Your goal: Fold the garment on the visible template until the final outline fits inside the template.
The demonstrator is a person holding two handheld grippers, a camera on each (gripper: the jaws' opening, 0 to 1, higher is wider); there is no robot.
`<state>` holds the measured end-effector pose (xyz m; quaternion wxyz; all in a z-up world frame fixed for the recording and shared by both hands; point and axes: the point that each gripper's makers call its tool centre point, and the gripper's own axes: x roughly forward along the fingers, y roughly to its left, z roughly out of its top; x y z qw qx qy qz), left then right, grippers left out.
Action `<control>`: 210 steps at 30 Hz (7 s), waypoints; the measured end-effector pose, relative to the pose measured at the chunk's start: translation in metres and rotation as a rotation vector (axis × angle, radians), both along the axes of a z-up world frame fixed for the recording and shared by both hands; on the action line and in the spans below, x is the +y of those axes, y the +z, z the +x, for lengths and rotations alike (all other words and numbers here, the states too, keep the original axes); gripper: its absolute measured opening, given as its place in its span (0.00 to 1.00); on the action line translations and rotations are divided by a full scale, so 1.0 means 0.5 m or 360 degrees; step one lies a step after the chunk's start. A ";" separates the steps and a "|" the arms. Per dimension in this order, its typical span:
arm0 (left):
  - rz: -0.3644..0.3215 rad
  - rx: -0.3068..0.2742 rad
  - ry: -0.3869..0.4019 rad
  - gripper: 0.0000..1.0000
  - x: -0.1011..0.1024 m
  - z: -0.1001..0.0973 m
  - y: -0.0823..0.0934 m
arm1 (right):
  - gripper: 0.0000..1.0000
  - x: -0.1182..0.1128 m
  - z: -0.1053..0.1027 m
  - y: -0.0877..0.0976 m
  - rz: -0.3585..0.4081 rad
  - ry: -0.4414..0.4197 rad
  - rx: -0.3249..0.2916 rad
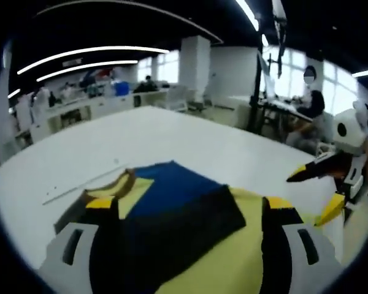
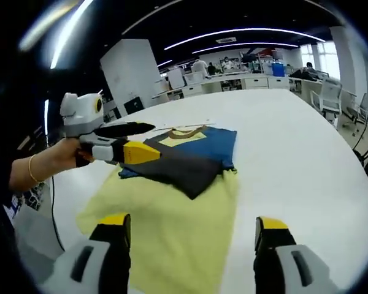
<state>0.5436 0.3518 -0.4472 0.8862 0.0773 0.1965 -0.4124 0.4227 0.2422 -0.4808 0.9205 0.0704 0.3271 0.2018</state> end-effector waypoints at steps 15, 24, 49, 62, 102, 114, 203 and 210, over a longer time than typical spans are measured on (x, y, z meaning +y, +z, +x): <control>0.0142 -0.0098 0.0075 0.98 0.149 0.000 -0.005 | 0.65 0.018 0.091 0.010 -0.0016 0.0023 -0.0087; 0.0182 -0.0136 0.0141 0.78 0.248 -0.001 -0.020 | 0.53 0.019 0.127 -0.006 -0.0009 0.0014 -0.0088; 0.0392 -0.0014 0.0331 0.01 0.384 0.016 -0.142 | 0.13 0.022 0.219 -0.063 0.0008 -0.0099 -0.0065; 0.0648 -0.0175 0.0196 0.00 0.390 -0.009 -0.153 | 0.00 0.010 0.230 -0.069 0.0009 -0.0147 -0.0029; 0.0408 0.0049 0.0434 0.43 0.403 -0.039 -0.130 | 0.60 -0.005 0.206 -0.066 -0.0298 -0.0010 0.0013; 0.0227 0.0076 0.0432 0.79 0.405 -0.107 -0.062 | 0.82 0.031 0.099 -0.038 -0.0278 0.0186 0.0095; 0.0285 0.0757 0.0632 0.07 0.429 -0.455 -0.182 | 0.00 -0.043 -0.227 -0.111 -0.0393 -0.0157 0.0346; 0.0378 0.0736 0.0567 0.00 0.429 -0.459 -0.182 | 0.00 -0.044 -0.227 -0.109 -0.0390 -0.0151 0.0346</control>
